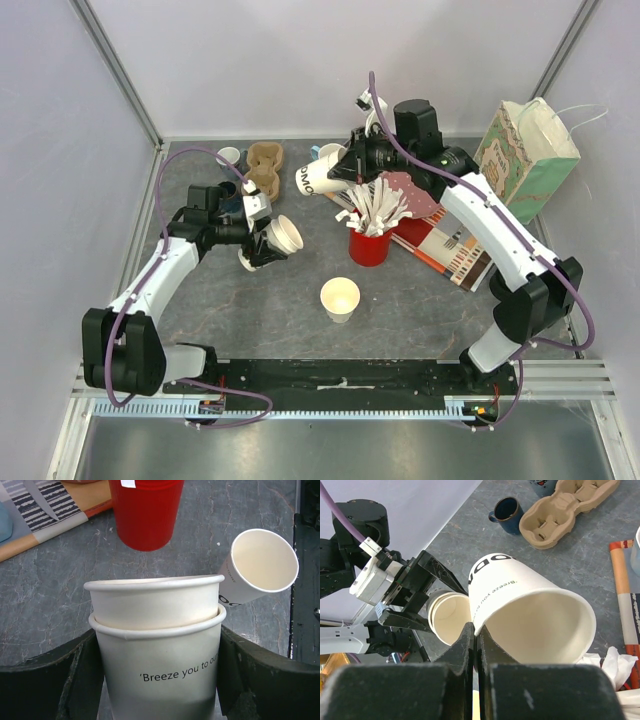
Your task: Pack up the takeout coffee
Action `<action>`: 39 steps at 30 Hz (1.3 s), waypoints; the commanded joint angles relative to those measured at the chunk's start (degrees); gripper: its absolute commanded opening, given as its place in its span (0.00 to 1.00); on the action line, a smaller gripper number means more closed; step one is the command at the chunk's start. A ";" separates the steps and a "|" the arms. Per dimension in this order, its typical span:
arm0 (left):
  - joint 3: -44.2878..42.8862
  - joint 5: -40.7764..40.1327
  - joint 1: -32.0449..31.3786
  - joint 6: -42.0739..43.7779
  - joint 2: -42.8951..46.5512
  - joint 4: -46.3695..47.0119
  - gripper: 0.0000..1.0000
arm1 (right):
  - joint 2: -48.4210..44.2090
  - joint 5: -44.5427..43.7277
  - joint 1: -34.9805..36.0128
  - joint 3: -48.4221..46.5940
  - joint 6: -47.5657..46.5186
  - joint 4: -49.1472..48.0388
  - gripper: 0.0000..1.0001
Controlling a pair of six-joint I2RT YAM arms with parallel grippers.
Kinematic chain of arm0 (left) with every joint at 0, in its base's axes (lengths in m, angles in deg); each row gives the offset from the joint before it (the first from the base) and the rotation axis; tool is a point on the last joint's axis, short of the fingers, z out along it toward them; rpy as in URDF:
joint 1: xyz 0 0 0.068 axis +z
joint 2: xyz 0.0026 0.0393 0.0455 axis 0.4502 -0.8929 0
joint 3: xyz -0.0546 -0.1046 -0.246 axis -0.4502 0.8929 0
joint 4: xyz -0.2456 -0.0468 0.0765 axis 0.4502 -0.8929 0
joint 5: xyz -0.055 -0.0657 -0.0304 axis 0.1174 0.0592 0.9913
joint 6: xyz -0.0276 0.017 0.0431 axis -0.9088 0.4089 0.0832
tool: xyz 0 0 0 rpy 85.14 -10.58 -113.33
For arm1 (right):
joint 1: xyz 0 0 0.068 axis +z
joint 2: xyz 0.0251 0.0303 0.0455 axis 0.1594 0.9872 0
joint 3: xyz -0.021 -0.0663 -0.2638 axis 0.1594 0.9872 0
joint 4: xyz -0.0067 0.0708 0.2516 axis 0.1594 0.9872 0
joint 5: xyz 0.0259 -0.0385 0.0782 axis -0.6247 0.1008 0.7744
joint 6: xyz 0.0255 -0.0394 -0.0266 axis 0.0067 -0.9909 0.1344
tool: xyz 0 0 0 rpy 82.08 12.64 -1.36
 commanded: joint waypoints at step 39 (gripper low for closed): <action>-12.32 -25.88 11.50 -35.23 0.19 33.23 0.54 | 19.14 -34.66 42.08 -7.31 -37.90 25.20 0.00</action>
